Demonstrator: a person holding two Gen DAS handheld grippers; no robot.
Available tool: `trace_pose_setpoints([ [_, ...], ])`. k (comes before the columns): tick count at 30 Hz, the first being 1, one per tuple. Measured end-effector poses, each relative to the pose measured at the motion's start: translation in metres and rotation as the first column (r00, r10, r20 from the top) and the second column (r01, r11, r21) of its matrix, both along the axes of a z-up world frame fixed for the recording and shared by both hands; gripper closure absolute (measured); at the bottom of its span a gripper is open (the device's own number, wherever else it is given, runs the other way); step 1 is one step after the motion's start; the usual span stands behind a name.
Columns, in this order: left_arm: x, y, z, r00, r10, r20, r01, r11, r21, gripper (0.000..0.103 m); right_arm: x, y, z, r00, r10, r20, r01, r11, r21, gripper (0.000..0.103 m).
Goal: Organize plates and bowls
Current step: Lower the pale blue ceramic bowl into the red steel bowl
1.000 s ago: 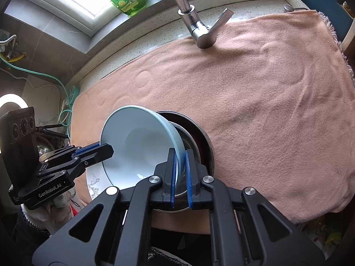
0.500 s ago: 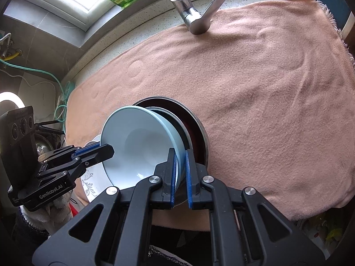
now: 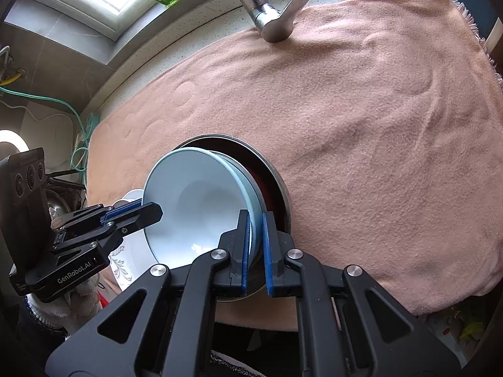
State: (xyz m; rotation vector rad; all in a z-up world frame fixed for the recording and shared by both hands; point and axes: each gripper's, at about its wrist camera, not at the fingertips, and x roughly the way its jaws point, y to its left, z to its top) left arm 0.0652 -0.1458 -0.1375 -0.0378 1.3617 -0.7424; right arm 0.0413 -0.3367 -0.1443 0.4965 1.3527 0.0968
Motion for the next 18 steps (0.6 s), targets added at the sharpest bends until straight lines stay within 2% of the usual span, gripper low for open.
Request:
trace_pose_setpoints([
  [5,0.000,0.001,0.000,1.000,0.000,0.001,0.000,1.000,0.002,0.094,0.001,0.001,0.001,1.000,0.011,0.009,-0.011,1.000,-0.015,0.095],
  [10,0.001,0.003,0.006,1.000,0.004,0.019,-0.004,1.000,0.003,0.094,0.000,0.008,0.010,0.997,0.062,0.038,-0.059,0.995,-0.079,0.095],
  [18,-0.001,0.024,0.031,0.994,0.076,0.084,-0.073,0.996,-0.043,0.094,-0.013,0.004,0.044,0.981,0.117,0.156,-0.099,0.988,-0.117,0.095],
])
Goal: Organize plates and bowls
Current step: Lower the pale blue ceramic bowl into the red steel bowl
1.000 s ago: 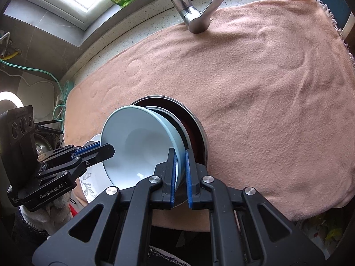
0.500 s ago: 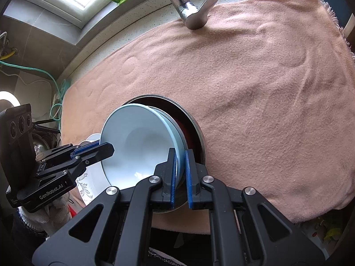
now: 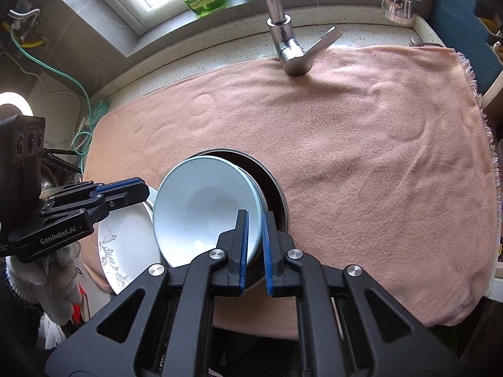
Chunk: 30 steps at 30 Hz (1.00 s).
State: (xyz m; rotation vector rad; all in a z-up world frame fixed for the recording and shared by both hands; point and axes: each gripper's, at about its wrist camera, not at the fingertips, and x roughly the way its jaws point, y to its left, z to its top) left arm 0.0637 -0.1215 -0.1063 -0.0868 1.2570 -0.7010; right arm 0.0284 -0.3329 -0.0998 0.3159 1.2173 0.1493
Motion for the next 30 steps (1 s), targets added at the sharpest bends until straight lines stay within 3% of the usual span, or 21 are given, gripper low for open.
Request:
trace_pose_setpoints([
  [7,-0.021,0.040,0.007,0.986,0.166,0.033,-0.163,0.983,-0.085,0.093,-0.016,-0.013,0.007,0.997,0.038,0.071,-0.038,0.999,-0.007,0.095],
  [13,-0.039,0.053,-0.006,0.964,0.257,0.062,-0.254,0.965,-0.059,0.093,-0.027,-0.015,-0.002,0.994,0.061,0.090,-0.059,0.998,-0.027,0.094],
  [17,-0.042,0.049,-0.020,0.975,0.223,0.013,-0.221,0.972,-0.077,0.093,-0.031,-0.013,-0.015,0.996,0.043,0.079,-0.043,0.999,-0.002,0.074],
  [20,-0.038,0.043,-0.029,0.982,0.184,-0.033,-0.186,0.979,-0.082,0.093,-0.031,-0.014,-0.028,0.999,0.000,0.050,-0.002,0.999,0.047,0.074],
  [24,-0.035,0.035,-0.031,0.990,0.139,-0.019,-0.140,0.988,-0.067,0.093,-0.031,-0.023,-0.036,0.997,-0.074,0.029,0.071,0.992,0.103,0.074],
  [27,-0.030,0.031,-0.038,0.989,0.132,-0.058,-0.137,0.987,-0.087,0.093,-0.035,-0.031,-0.038,0.993,-0.115,0.016,0.111,0.982,0.151,0.074],
  [30,-0.026,0.028,-0.040,0.989,0.130,-0.068,-0.136,0.986,-0.092,0.093,-0.037,-0.037,-0.037,0.990,-0.137,0.017,0.134,0.981,0.142,0.074],
])
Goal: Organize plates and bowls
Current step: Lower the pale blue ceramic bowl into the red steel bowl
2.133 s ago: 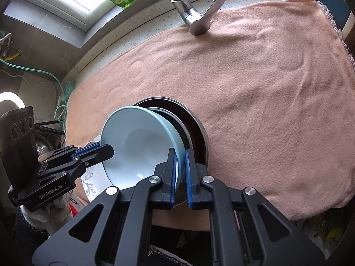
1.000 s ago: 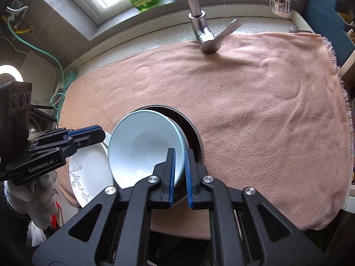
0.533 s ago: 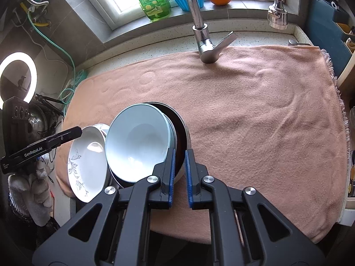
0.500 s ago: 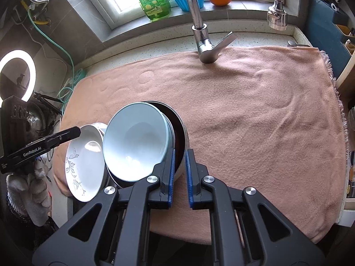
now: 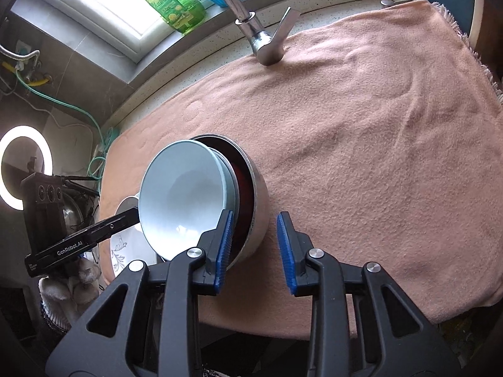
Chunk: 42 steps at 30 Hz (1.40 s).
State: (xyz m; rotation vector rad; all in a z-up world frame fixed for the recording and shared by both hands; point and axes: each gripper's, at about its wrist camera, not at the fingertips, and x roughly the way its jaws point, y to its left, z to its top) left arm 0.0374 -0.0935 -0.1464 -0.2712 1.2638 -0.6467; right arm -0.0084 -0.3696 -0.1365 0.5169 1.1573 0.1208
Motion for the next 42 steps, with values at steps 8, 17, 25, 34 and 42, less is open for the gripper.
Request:
trace_pose_setpoints([
  [8,0.007,-0.010,-0.001,1.000,-0.011,0.005,0.011,1.000,0.021,0.093,0.009,0.003,-0.002,1.000,0.022,-0.012,-0.023,0.999,-0.035,0.074],
  [17,0.013,-0.010,-0.009,1.000,0.010,-0.021,-0.010,1.000,0.027,0.093,0.016,0.009,-0.011,0.998,0.049,-0.034,-0.050,0.998,-0.023,0.085],
  [25,0.014,-0.010,-0.016,0.998,0.012,-0.053,-0.011,1.000,0.024,0.093,0.019,0.010,-0.017,0.997,0.055,-0.051,-0.055,0.998,-0.011,0.088],
  [34,0.016,-0.014,-0.020,0.999,-0.003,-0.055,0.005,0.999,0.037,0.093,0.027,0.016,-0.021,0.996,0.056,-0.063,-0.057,0.998,-0.009,0.093],
  [42,0.016,-0.018,-0.019,0.999,-0.023,-0.038,0.026,0.998,0.057,0.093,0.027,0.017,-0.020,0.996,0.053,-0.074,-0.055,0.998,-0.018,0.093],
])
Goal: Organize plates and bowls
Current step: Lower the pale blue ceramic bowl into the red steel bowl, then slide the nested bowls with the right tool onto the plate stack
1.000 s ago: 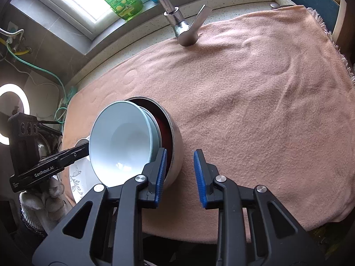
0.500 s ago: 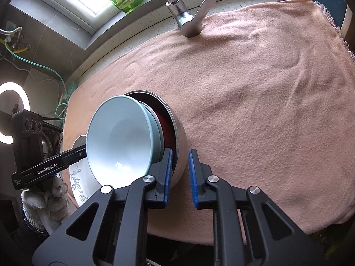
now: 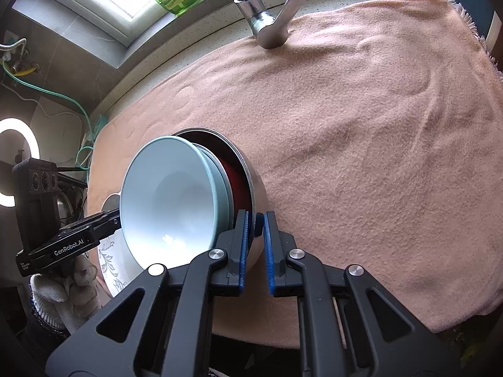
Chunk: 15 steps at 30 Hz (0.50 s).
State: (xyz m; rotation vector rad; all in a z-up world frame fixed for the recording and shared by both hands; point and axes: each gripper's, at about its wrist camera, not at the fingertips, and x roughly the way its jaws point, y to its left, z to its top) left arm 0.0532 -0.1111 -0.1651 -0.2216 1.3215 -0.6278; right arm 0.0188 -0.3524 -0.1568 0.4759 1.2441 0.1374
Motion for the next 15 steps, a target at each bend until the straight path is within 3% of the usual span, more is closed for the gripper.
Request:
trace_pose_setpoints([
  [7,0.001,-0.003,0.004,1.000,-0.009,0.014,0.008,1.000,0.002,0.093,0.000,0.000,0.003,1.000,-0.006,-0.006,0.006,1.000,-0.021,0.093],
  [15,-0.002,0.000,0.016,1.000,-0.007,0.024,0.007,1.000,-0.023,0.093,-0.005,0.002,0.030,1.000,0.003,0.030,-0.002,0.999,-0.041,0.093],
])
